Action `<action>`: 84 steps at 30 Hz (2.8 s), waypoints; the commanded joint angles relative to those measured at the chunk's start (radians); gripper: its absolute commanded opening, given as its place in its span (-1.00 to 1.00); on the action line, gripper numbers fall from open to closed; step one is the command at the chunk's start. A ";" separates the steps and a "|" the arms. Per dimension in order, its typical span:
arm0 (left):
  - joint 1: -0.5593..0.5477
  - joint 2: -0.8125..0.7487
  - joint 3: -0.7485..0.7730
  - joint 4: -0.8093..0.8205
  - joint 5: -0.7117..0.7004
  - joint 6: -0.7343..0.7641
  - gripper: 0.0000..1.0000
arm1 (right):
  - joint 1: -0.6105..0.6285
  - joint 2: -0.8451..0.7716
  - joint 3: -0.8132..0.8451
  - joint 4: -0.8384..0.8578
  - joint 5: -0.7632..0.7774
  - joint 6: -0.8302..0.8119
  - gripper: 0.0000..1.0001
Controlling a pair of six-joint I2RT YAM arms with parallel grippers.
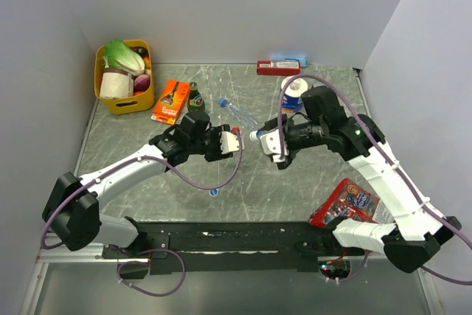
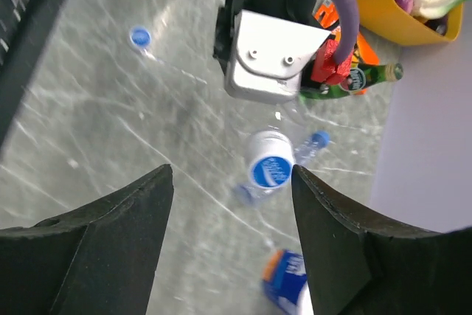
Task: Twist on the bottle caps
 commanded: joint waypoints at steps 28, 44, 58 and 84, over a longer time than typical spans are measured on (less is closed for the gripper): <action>0.013 -0.038 0.037 0.129 0.059 -0.083 -0.98 | 0.088 0.163 0.106 0.069 0.124 0.167 -0.99; -0.007 0.013 0.031 0.392 -0.213 -0.379 -0.98 | -0.068 0.371 0.263 0.230 -0.012 1.313 -1.00; 0.000 0.010 0.038 0.193 -0.109 -0.251 -0.98 | -0.224 0.431 0.597 0.038 -0.191 0.950 0.28; 0.039 0.017 0.101 -0.105 0.240 0.160 -0.98 | 0.102 0.100 0.118 -0.067 0.062 -0.143 0.34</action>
